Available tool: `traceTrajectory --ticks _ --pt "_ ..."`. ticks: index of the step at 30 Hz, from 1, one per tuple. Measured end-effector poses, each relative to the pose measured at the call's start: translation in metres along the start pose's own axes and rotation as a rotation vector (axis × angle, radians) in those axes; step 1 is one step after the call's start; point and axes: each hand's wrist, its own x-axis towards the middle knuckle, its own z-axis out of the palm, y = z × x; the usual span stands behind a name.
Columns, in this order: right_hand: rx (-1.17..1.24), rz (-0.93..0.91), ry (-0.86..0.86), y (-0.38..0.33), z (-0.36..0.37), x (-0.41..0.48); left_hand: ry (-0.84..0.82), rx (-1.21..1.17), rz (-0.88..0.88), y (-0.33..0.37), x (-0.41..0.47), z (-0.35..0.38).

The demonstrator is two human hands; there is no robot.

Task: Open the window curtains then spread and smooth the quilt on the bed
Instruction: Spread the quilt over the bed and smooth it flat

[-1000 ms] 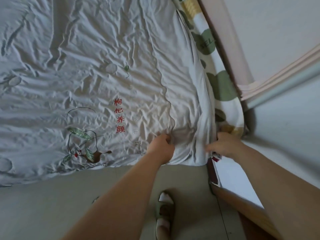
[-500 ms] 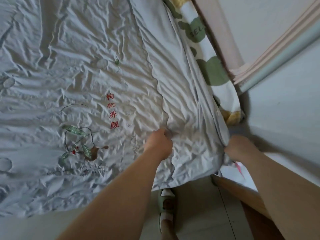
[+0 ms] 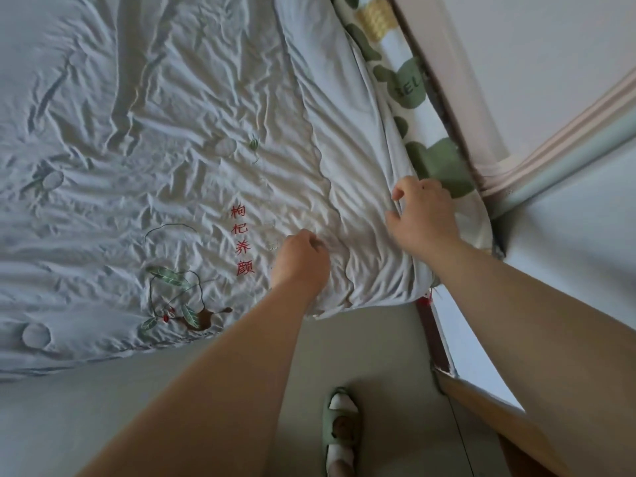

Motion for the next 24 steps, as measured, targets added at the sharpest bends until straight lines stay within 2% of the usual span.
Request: traceTrajectory --ticks 3,5,7,11,17,20,24 --pt "-0.033 0.035 -0.149 -0.014 0.001 0.023 0.016 0.015 -0.008 -0.002 0.011 -0.011" --pt "-0.034 0.015 -0.183 -0.018 -0.001 0.037 0.015 0.008 -0.008 -0.003 0.016 -0.015" --pt "-0.107 0.010 -0.117 -0.009 -0.013 0.045 0.005 0.006 -0.007 -0.004 0.019 -0.019" --pt "-0.303 0.143 0.033 0.026 -0.044 0.041 -0.004 0.027 0.023 -0.003 0.022 -0.025" --pt "-0.376 0.192 -0.009 0.005 -0.022 0.045 0.010 0.105 0.058 -0.017 0.033 -0.038" --pt "-0.466 0.148 0.022 -0.006 -0.017 0.055 0.057 0.118 0.000 -0.026 0.047 -0.047" --pt "-0.479 0.124 -0.023 -0.013 -0.015 0.066 0.076 0.115 -0.077 -0.029 0.057 -0.054"
